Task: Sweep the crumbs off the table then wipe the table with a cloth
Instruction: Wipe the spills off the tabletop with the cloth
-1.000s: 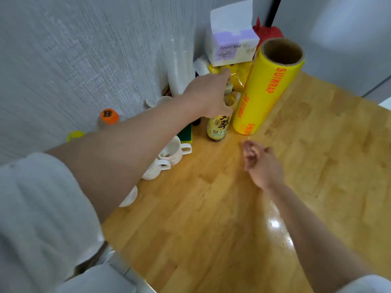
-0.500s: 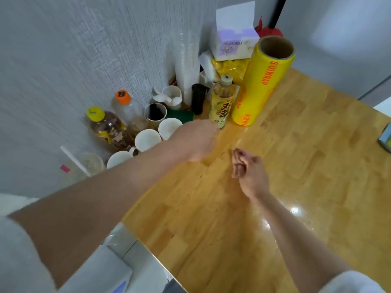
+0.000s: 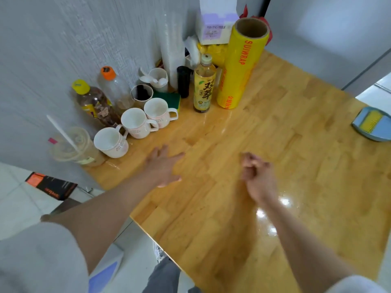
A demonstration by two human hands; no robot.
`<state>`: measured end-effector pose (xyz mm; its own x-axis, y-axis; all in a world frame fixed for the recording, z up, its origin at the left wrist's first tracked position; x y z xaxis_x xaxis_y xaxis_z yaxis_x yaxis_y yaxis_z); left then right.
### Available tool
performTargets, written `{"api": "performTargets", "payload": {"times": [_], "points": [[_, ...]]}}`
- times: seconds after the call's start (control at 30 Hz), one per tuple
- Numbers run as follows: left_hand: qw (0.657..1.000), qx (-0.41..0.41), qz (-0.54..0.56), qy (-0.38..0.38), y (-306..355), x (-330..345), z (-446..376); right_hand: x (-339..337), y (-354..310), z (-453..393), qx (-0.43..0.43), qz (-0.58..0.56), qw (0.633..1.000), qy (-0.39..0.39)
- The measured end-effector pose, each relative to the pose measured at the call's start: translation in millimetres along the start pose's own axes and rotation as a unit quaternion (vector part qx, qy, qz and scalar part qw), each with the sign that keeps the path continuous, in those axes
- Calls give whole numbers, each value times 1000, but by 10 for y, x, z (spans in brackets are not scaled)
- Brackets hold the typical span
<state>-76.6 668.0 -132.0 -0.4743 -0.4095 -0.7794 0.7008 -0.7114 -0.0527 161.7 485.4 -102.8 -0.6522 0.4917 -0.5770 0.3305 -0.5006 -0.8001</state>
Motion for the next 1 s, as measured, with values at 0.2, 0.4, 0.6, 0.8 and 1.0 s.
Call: {"api": "performTargets", "payload": {"times": [0.2, 0.4, 0.6, 0.8, 1.0], "points": [[1000, -5, 6, -1, 2, 0, 25, 962, -324, 1281, -242, 40, 908, -339], [1000, 0, -1, 0, 1, 26, 2, -1262, 891, 187, 132, 70, 979, 140], [1000, 0, -4, -3, 4, 43, -3, 378, 147, 1086, -44, 37, 995, -79], [1000, 8, -20, -2, 20, 59, 9, -41, 544, 1583, -34, 58, 995, -76], [1000, 10, -23, 0, 46, 51, 21, -791, 1131, 1909, 195, 56, 950, 236]]}}
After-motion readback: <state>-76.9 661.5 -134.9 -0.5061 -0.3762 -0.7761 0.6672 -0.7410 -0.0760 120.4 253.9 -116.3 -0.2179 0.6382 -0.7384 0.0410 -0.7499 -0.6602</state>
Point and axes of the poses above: each hand's wrist, its own z-axis away from the middle knuckle, its own x-axis out of the palm, y = z × x, the point moved 8 cm from there along -z, towards the middle knuckle, and after that the axes turned 14 degrees about -z, right-handed, at the moved point
